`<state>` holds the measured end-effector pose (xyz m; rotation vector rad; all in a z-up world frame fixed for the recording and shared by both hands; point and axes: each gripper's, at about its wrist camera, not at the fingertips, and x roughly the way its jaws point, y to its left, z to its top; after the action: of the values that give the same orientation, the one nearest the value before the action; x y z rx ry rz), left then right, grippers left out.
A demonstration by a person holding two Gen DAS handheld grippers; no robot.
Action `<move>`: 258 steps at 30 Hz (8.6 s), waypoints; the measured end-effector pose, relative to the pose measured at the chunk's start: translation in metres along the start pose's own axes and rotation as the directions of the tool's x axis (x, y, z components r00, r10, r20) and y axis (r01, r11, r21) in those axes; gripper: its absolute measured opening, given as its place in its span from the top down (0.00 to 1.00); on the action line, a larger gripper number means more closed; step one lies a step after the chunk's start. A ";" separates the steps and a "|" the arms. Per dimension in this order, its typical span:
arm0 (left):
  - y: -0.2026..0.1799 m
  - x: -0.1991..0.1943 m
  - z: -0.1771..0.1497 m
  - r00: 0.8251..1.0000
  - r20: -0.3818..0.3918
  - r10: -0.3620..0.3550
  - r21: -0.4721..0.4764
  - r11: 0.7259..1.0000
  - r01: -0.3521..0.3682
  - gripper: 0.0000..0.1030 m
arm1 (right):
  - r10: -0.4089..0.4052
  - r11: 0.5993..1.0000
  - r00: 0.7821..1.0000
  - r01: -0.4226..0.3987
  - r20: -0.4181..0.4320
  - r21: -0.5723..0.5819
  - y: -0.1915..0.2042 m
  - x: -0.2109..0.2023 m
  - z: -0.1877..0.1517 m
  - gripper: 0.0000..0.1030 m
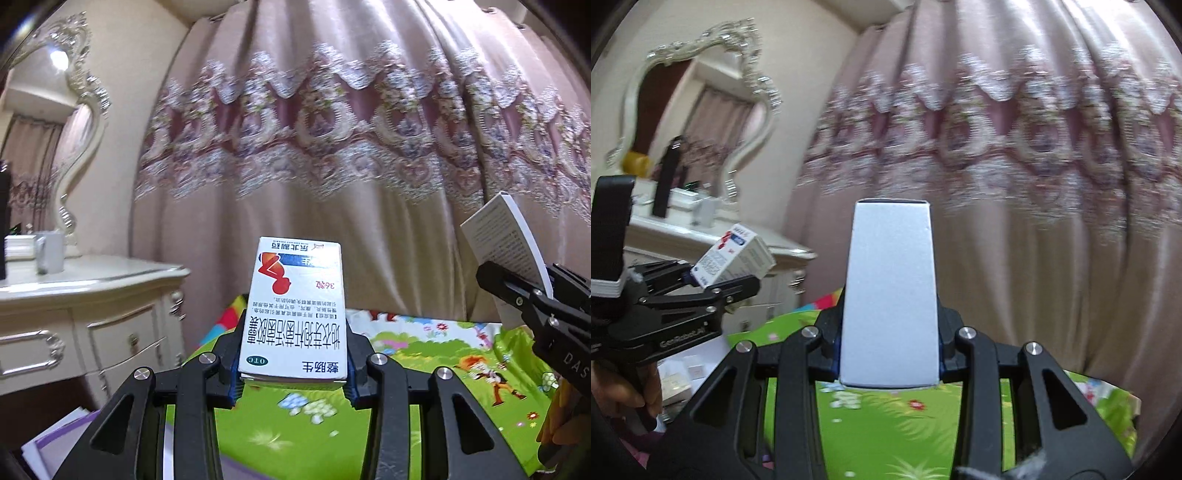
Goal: Organize rigid objects
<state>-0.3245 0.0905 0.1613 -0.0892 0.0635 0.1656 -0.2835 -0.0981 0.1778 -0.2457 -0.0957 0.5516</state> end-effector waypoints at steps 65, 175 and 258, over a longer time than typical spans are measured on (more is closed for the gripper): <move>0.114 0.158 -0.121 0.675 -0.737 0.034 -0.196 0.945 -0.262 0.13 | 0.170 0.974 0.720 -0.020 -0.673 0.225 -0.049 0.265 -0.179 0.16; -0.078 0.038 0.023 0.980 -0.004 -0.199 0.087 0.976 0.199 0.72 | -0.271 0.957 0.963 0.268 0.009 0.106 -0.084 -0.037 0.012 0.56; 0.172 0.040 -0.113 0.699 -0.661 0.271 -0.121 0.881 -0.456 0.12 | 0.588 0.795 0.585 -0.545 -0.558 0.267 0.150 0.146 -0.098 0.19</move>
<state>-0.3202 0.2555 0.0323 -0.4184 0.7455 0.5506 -0.2202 0.0824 0.0485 -0.3872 0.6830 1.0958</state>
